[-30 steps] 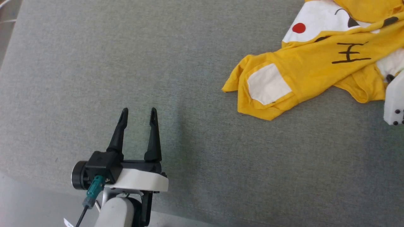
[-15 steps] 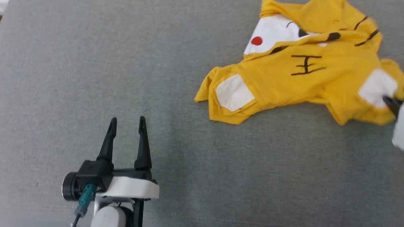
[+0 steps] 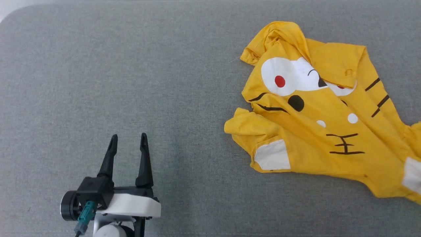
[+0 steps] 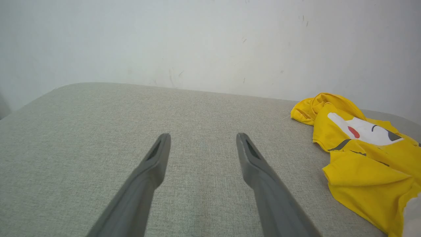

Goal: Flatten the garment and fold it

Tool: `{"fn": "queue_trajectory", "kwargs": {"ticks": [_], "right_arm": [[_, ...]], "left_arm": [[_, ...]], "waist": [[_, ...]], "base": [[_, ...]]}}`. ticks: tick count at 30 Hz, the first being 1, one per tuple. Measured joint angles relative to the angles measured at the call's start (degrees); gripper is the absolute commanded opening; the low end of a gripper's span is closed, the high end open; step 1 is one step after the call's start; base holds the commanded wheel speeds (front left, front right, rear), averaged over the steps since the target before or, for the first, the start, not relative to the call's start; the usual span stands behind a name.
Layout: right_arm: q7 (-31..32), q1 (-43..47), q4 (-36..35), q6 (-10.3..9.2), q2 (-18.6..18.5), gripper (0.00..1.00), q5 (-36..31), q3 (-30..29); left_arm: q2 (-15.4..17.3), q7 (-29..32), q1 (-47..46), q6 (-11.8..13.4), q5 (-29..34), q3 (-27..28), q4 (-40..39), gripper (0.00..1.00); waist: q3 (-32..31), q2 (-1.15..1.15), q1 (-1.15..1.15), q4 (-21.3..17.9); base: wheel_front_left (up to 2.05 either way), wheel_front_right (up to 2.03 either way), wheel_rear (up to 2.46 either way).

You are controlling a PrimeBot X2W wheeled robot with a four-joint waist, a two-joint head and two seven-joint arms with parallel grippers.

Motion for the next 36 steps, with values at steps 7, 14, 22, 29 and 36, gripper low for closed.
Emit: {"fn": "queue_trajectory", "kwargs": {"ticks": [7, 14, 22, 29, 36], "right_arm": [[-14.3, -4.13, 0.01, 0.0, 4.61, 1.0, 0.75, 1.49], [-33.22, -6.73, -7.64, 0.0, 8.38, 1.0, 1.45, 5.68], [-55.76, 0.69, -9.92, 0.01, 16.84, 1.0, -9.21, 9.69], [-67.67, 7.5, -1.49, 0.0, 17.66, 1.0, -7.27, 12.63], [-70.24, 6.62, 2.63, 0.0, 17.71, 1.0, -5.93, 14.58]], "left_arm": [[0.58, 0.11, 0.05, 0.19, -0.01, -0.07, -0.09, 1.0], [0.73, 0.25, 0.58, 0.85, -0.02, -0.1, -1.05, 1.0], [0.6, -0.02, 0.7, 0.83, -0.02, -0.92, -2.45, 1.0], [0.23, -0.08, 2.44, 0.33, 0.03, -0.89, -2.79, 1.0], [1.33, 0.15, 0.23, -1.31, 1.03, -1.0, -3.75, 1.0]], "waist": [[-1.26, 0.0, 0.0, -0.37], [-1.51, 0.0, 0.0, -0.55], [-0.8, 0.0, 0.01, 0.57], [-0.59, 0.0, 0.01, 0.45], [-0.45, 0.0, 0.0, -1.76]], "base": [[0.0, 0.0, 0.0], [0.0, 0.0, 0.0], [0.0, 0.0, 0.0], [0.0, 0.0, 0.0], [0.0, 0.0, 0.0]]}}
